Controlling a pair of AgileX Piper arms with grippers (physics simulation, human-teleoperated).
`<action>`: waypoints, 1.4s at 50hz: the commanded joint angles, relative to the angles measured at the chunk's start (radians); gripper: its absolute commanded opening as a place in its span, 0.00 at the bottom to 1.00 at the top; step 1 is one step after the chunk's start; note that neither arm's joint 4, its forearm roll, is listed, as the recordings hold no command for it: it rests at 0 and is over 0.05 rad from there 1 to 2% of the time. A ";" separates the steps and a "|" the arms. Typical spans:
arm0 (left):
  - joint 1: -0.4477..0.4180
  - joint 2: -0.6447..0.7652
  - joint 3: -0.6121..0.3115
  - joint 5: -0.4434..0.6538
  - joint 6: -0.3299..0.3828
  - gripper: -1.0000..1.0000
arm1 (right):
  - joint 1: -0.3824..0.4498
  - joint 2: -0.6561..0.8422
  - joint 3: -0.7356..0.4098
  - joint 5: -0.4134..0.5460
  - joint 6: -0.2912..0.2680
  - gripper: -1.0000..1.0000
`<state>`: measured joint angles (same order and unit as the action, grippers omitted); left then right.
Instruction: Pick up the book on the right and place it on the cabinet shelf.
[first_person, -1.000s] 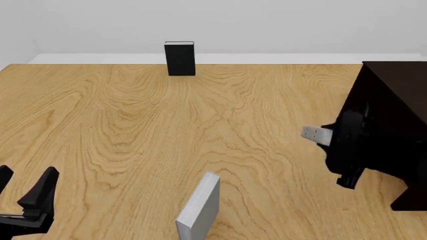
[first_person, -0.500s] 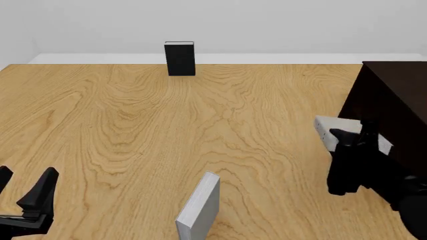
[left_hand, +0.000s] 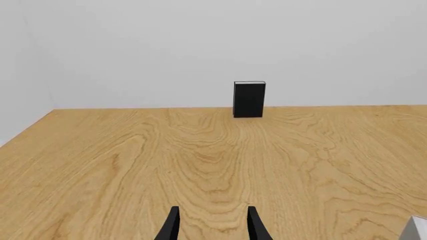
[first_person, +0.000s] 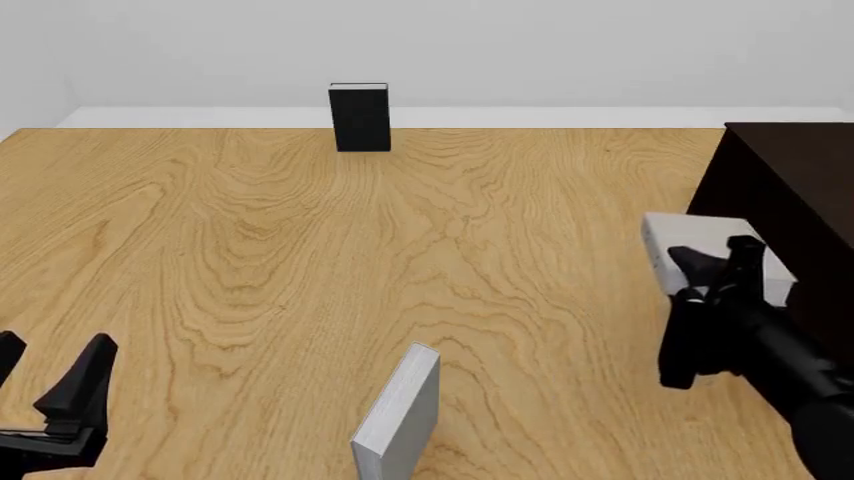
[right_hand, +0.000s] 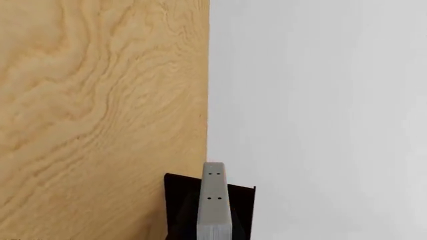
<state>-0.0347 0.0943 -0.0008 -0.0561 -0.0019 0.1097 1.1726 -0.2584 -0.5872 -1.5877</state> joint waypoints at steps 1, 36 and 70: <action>-0.001 -0.013 0.000 0.012 0.001 1.00 | -0.047 0.011 -0.010 -0.045 0.004 0.00; -0.002 -0.017 0.000 0.017 0.003 1.00 | -0.144 0.085 -0.035 -0.095 0.022 0.00; 0.001 -0.009 0.000 0.008 0.000 1.00 | -0.177 0.249 -0.029 -0.277 0.046 0.00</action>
<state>-0.0346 0.0849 -0.0008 -0.0473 -0.0012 -0.0453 1.3875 -0.2695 -0.8184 -1.5685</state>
